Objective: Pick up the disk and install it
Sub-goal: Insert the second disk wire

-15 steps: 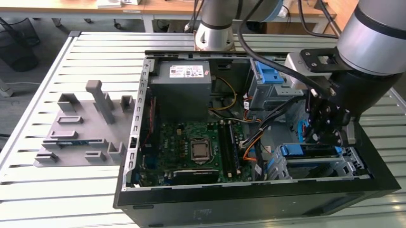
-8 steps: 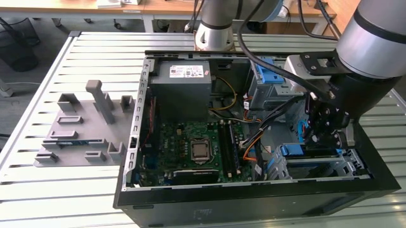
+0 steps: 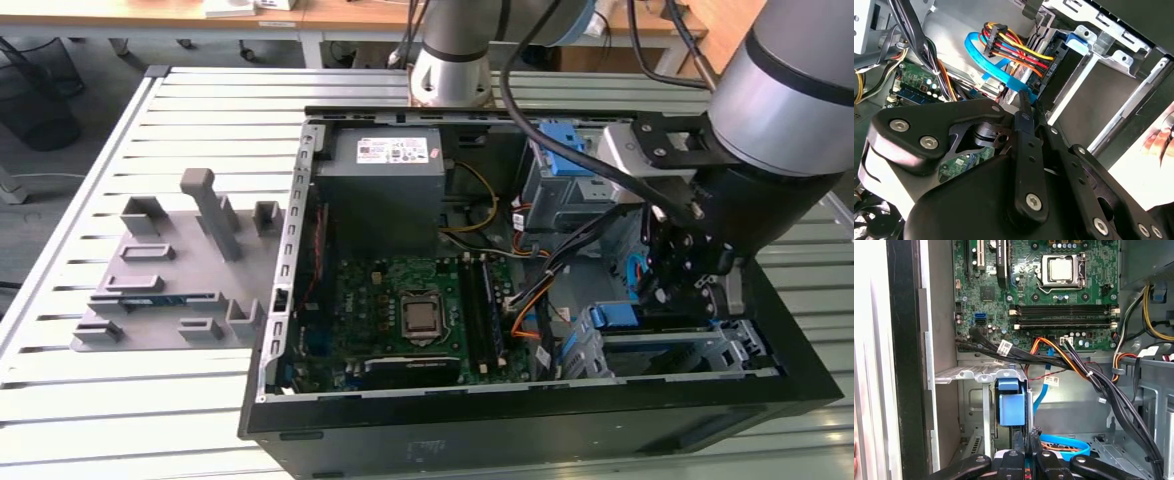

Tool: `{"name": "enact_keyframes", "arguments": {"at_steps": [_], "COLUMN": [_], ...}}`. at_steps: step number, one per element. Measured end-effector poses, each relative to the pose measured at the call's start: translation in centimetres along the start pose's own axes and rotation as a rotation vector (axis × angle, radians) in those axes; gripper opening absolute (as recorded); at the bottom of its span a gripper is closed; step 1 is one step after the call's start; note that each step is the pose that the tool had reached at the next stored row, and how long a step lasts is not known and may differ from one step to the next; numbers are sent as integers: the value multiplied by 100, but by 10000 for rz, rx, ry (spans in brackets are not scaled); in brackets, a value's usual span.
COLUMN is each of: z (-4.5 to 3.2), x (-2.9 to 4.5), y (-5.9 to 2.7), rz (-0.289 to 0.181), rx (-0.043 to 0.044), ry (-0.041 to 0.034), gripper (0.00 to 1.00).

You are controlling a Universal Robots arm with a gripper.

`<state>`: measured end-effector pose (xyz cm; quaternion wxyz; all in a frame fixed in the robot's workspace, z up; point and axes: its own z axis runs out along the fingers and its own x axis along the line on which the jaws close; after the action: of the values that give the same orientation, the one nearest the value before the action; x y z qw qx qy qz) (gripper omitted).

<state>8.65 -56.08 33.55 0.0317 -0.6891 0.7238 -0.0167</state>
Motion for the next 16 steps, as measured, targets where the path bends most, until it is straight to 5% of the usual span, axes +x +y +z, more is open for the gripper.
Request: {"name": "enact_keyframes", "arguments": {"at_steps": [16], "z": [15], "x": [19], "y": [-26], "rz": [-2], "rx": [0], "ry": [-4], "gripper": [16]}}
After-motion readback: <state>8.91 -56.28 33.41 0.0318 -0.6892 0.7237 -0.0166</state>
